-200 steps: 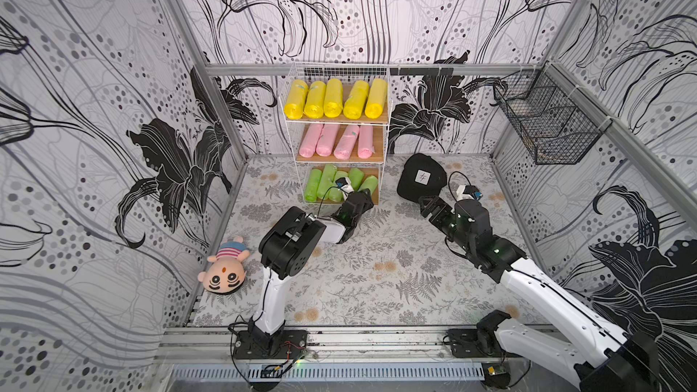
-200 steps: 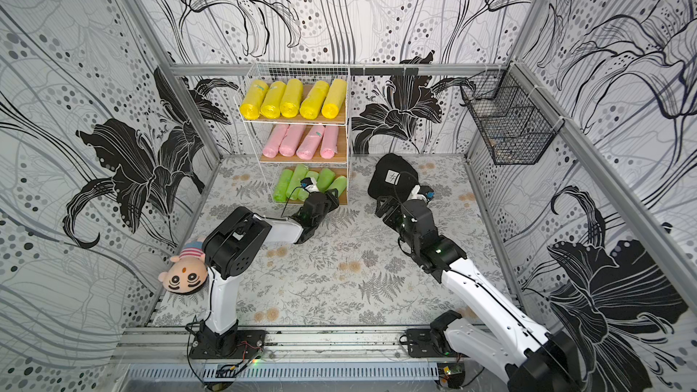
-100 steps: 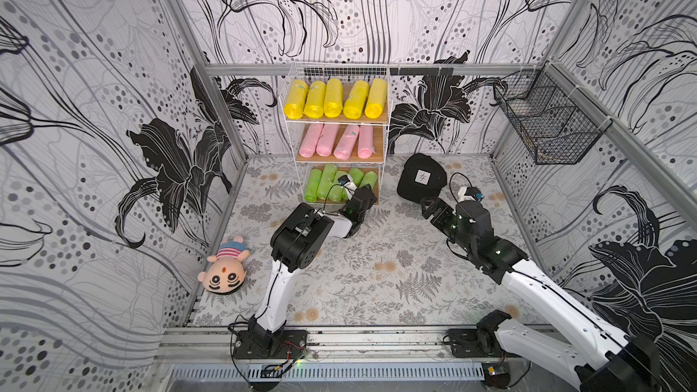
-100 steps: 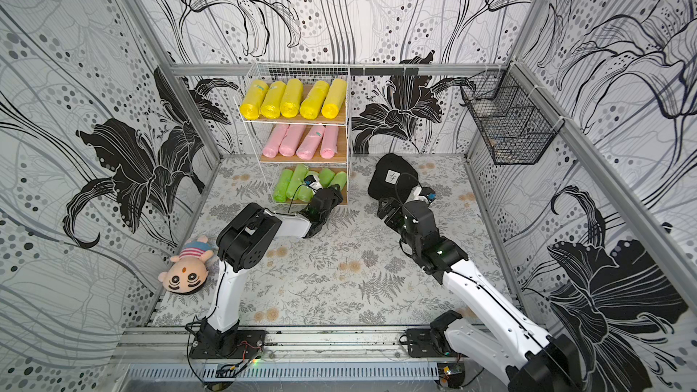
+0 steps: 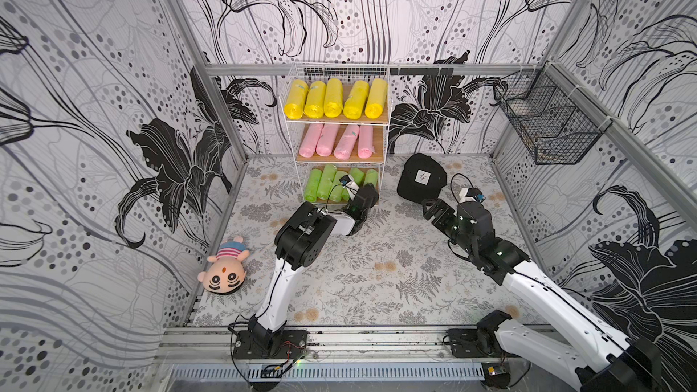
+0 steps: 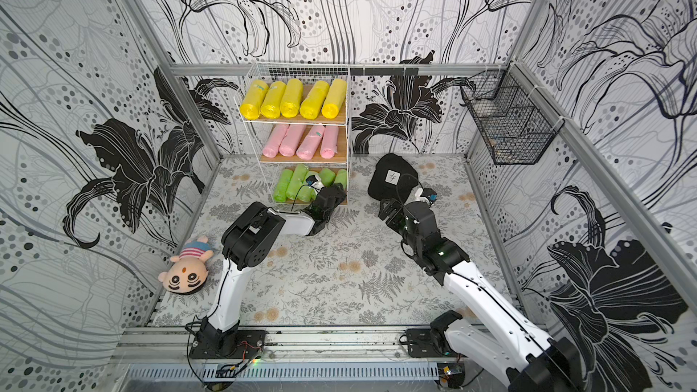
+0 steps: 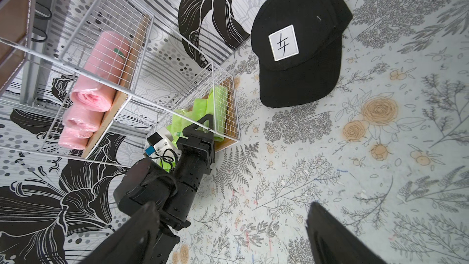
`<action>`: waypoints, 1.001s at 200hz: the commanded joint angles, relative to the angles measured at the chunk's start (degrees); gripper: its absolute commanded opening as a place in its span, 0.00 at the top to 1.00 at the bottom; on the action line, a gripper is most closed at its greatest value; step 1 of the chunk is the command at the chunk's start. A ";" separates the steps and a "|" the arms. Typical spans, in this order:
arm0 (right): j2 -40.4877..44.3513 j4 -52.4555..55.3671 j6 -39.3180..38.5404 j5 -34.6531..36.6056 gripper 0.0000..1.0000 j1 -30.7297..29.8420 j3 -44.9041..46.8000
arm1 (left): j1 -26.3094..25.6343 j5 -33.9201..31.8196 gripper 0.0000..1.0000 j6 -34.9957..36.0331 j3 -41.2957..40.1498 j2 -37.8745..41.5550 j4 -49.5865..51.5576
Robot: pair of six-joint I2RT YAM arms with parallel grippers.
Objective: Sort the rolls of trash bags by color and place them on the shelf
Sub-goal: Place the roll of trash bags on the shelf.
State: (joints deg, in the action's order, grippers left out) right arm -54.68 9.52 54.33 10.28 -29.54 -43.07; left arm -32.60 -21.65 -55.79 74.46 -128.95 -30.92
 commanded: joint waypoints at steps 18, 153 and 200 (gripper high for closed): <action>0.28 -0.13 -0.34 -0.47 0.06 0.22 0.53 | -0.10 0.88 0.36 -1.57 -3.71 3.13 -1.73; -0.91 2.52 -4.81 0.66 0.06 0.19 -1.30 | -0.60 4.67 0.35 4.83 -23.21 20.31 -9.07; -4.71 13.77 -18.29 8.91 0.06 0.19 -10.41 | -0.34 8.66 0.36 14.42 -31.95 32.92 -6.76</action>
State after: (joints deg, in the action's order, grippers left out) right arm -57.32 16.51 45.21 13.23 -29.54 -48.12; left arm -33.01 -15.86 -48.93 45.23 -102.24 -37.52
